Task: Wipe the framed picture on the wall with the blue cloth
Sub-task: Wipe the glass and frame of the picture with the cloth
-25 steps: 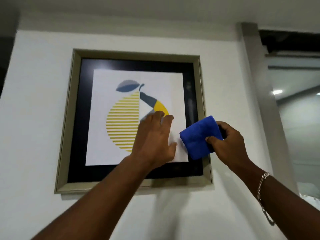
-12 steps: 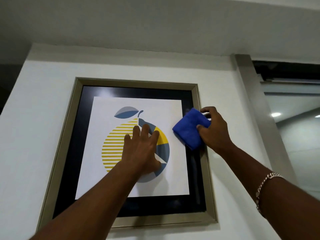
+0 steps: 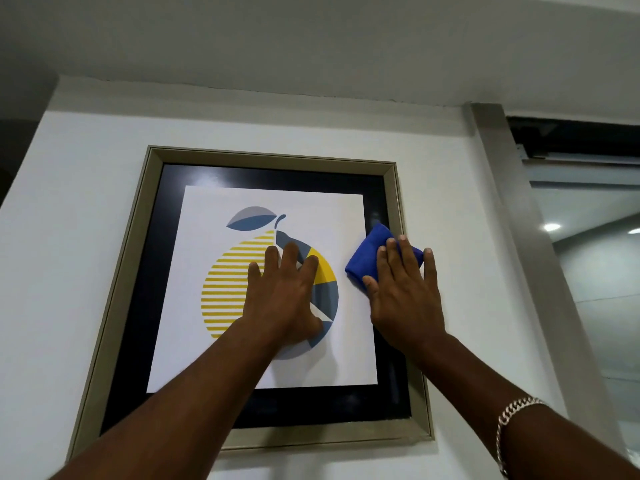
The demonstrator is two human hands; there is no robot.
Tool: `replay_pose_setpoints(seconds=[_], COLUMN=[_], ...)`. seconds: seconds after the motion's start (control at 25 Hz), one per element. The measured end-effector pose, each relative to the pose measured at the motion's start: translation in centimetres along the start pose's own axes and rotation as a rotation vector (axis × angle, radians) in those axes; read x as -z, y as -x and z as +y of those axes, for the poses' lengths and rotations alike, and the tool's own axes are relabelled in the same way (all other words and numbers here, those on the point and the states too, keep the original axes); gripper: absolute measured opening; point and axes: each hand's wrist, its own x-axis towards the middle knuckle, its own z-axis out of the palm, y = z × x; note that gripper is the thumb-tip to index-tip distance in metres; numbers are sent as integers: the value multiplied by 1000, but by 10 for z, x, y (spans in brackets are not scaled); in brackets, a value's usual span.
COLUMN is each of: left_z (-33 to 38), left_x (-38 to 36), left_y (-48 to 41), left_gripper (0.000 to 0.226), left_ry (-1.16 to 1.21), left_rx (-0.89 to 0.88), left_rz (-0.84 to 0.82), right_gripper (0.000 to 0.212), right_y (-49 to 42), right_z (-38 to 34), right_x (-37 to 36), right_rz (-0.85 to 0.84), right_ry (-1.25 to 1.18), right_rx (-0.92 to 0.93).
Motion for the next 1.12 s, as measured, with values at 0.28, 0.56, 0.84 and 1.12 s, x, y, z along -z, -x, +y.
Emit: replay_pose_setpoints(seconds=[0.28,0.56,0.84,1.12], left_z=[2,2,-1,-10], left_x=[2,-1,-4,-23], left_y=[-7,-6,-8,2], left_gripper=[103,103,104,103], left_ry=[-33,-24,-26,10], left_rx=[-9,0,-9,-48], left_rz=[-43,-46,-40,20], right_gripper=[58,99,105,100], right_y=[-53,-8,-44,-16], right_z=[7,1,-3,-2], right_x=[4,4,3,-6], right_rz=[-55,-90,-77,-47], right_ry=[33,-34,-54,-121], right_rx=[-3,16,-52,-5])
